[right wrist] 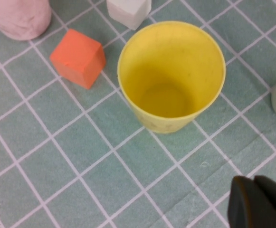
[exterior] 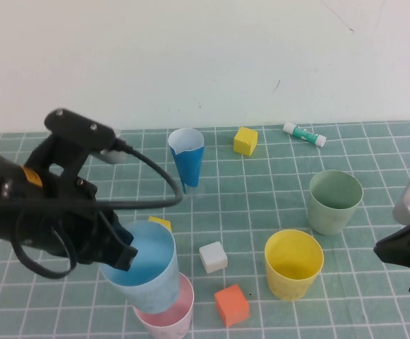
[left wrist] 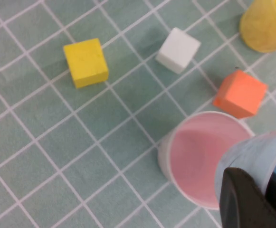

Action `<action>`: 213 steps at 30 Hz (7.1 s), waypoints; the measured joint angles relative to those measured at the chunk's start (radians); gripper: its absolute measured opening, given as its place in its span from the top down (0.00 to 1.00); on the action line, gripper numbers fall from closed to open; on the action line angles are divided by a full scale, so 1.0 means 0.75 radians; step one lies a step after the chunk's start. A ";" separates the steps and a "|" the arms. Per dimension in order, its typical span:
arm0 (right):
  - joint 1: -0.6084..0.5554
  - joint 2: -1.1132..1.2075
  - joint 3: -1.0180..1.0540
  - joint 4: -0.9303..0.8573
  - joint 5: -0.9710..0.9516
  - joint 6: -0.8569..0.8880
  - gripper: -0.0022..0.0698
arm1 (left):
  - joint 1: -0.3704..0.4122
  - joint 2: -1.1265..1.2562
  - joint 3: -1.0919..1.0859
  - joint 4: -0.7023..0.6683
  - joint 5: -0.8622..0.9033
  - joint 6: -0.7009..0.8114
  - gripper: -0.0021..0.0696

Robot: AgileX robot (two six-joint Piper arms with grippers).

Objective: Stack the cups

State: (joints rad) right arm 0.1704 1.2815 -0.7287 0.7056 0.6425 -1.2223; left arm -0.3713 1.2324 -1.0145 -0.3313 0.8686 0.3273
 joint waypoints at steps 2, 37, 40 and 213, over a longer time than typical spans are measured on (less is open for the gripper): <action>0.000 0.000 0.000 0.002 -0.006 0.000 0.97 | -0.002 0.000 0.053 0.000 -0.072 -0.003 0.95; 0.000 0.258 -0.425 -0.011 -0.092 0.073 0.37 | -0.002 0.034 0.020 0.083 -0.478 -0.119 0.87; 0.000 0.389 -0.536 -0.076 -0.064 0.087 0.36 | -0.002 -0.059 0.020 0.134 -0.523 -0.131 0.94; 0.800 -0.814 0.143 -1.343 0.018 1.463 0.97 | -0.003 -1.661 1.024 0.649 -0.659 -0.670 0.97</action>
State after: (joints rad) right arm 0.7700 0.6713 -0.6214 -0.3020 0.6558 -0.1250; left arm -0.3737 -0.0136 -0.2463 0.1552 0.3745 -0.1752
